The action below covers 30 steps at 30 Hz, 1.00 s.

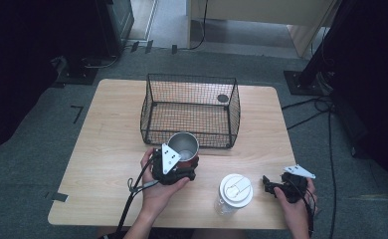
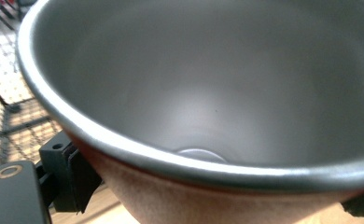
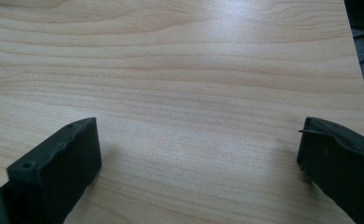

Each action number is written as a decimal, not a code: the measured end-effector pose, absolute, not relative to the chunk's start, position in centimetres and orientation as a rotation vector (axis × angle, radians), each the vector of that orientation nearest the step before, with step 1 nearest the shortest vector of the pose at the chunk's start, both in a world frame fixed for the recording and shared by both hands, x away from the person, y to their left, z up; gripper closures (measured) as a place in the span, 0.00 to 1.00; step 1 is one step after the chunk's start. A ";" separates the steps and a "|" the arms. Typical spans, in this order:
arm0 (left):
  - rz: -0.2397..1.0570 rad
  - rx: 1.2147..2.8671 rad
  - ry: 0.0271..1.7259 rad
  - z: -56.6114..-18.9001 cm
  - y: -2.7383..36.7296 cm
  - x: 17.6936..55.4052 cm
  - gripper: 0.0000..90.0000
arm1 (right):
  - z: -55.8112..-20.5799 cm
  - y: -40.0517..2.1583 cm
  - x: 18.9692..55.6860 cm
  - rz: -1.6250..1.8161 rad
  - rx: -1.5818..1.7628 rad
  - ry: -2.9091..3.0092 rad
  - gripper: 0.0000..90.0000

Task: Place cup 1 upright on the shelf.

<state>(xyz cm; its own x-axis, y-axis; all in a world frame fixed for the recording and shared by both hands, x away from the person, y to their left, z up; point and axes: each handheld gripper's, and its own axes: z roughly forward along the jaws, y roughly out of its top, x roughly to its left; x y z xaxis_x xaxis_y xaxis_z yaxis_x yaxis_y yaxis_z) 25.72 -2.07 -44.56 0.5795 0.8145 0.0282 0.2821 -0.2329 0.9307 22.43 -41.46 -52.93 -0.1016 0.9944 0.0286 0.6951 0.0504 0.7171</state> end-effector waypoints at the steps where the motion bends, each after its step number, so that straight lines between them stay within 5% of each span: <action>1: 0.651 1.788 0.900 -44.6 -2.1 25.7 0.09 | -52.9 -41.5 22.4 0.810 1.691 1.850 0.00; 30: 0.753 1.590 0.912 -41.9 0.0 27.7 0.10 | -52.9 -41.5 22.4 0.810 1.691 1.849 0.00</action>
